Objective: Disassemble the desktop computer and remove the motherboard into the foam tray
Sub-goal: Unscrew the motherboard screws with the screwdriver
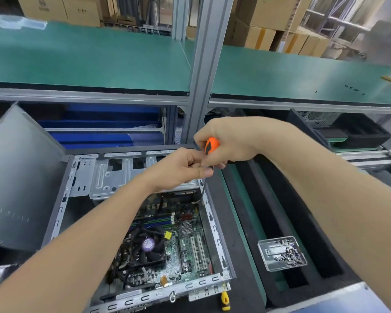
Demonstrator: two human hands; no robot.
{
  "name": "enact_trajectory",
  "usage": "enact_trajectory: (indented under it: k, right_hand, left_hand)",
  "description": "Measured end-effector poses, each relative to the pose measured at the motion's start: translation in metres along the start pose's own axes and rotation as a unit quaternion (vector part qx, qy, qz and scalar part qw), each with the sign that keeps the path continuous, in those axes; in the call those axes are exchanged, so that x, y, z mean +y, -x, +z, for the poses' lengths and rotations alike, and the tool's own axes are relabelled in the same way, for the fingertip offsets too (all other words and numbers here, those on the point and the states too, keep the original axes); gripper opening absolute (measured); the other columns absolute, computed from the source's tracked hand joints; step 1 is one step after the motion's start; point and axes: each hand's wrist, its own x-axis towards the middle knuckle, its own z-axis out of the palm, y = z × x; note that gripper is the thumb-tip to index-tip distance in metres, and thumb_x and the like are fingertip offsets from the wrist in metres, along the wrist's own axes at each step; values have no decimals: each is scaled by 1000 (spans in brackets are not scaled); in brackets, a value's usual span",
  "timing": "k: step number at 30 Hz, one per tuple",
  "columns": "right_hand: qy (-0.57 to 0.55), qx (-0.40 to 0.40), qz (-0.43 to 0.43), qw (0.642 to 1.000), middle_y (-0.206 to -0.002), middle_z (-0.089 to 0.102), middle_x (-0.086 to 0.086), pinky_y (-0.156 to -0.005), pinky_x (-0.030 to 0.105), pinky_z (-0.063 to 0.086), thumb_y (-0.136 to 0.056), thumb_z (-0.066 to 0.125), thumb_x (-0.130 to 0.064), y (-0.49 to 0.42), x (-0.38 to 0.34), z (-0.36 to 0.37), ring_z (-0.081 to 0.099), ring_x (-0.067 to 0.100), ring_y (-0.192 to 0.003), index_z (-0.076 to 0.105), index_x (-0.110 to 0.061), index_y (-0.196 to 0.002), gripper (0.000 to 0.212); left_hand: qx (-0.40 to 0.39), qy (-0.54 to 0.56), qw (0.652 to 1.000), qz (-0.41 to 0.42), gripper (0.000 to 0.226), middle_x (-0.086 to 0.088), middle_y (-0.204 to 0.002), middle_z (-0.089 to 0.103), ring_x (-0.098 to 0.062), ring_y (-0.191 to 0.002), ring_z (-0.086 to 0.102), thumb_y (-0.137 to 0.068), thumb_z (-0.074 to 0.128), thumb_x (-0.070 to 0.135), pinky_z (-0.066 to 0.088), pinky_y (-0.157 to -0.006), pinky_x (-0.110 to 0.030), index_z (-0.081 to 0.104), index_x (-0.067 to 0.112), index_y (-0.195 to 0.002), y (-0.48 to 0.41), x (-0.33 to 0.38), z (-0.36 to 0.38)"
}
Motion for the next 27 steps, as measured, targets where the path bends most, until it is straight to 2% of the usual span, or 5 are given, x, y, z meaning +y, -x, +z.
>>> enact_trajectory:
  k: [3,8,11,15,27]
  right_hand:
    - [64,-33,-41,997,-70,73,-6,-69,36,56,-84,71,-5,-2,-3,-4,67,10,-73,62,-27,-82,24]
    - [87,-27,-35,995,-76,70,-8,-73,42,60,-85,67,-2,4,-11,1,67,15,-79,62,-34,-83,33]
    - [62,-9,-9,998,-78,72,-7,-63,33,53,-88,70,-37,15,-17,3,69,10,-72,58,-30,-108,24]
    - [132,164,196,958,-63,54,4,-47,28,42,-92,37,-82,6,-38,23,56,21,-51,54,-21,-73,66]
    - [148,78,21,986,-80,55,-2,-53,29,35,-101,56,-29,1,-30,16,56,18,-72,55,-20,-94,12]
  left_hand:
    - [-7,16,1000,-9,15,-15,-115,68,-32,-78,47,-101,65,31,40,-62,-30,75,42,-98,0,-1,1]
    - [-9,72,997,-3,15,10,-99,71,-15,-58,33,-101,64,21,26,-52,-30,75,29,-94,3,-2,11]
    - [-3,65,998,-8,14,6,-65,39,-22,-56,20,-103,62,18,20,-51,-34,72,12,-111,7,-4,14]
    - [19,51,998,-18,16,0,-64,25,-15,-53,23,-103,63,22,27,-50,-21,73,32,-95,12,2,20]
    - [28,95,995,-23,20,6,-61,31,-14,-51,25,-101,66,26,29,-49,-23,71,14,-116,12,-11,11]
